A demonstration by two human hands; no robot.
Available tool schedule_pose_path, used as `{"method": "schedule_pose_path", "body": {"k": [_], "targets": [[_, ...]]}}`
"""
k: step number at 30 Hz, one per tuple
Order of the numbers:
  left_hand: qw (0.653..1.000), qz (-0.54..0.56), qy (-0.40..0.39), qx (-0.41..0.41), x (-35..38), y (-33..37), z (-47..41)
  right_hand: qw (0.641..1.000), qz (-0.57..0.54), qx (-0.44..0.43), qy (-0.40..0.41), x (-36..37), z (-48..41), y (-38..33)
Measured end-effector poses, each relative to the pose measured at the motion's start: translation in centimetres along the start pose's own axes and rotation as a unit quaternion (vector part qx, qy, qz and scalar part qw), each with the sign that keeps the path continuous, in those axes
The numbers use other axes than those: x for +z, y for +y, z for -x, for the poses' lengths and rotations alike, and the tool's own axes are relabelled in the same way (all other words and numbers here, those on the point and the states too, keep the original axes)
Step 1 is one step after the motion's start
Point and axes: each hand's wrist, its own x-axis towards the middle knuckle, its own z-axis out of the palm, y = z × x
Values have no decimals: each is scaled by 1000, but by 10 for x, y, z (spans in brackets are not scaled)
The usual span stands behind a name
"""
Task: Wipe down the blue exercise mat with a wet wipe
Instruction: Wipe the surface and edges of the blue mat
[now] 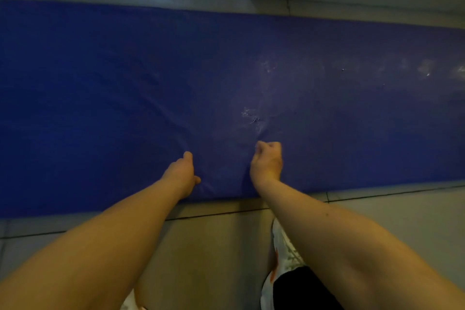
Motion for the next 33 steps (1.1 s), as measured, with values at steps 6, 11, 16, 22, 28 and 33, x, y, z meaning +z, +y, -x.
{"method": "schedule_pose_path", "body": {"k": [6,11,16,22,28,33], "targets": [[999,-28,-17,10,-9,-4,-3,956,-12,-253,-147,47,49,-54],[993,-5,117,23,-26,15,-15,976,-2,-195,-101,-8,-15,-17],[994,45,95,29,-36,31,-35,994,-70,77,28,-38,-66,14],[995,63,46,59,-38,26,-50,990,-112,-71,-51,30,-15,-59],[996,65,28,62,-40,21,-56,950,-184,-92,-236,19,-32,-70],[997,65,9,48,-42,27,-54,942,-293,160,-33,-37,-102,-12]]}}
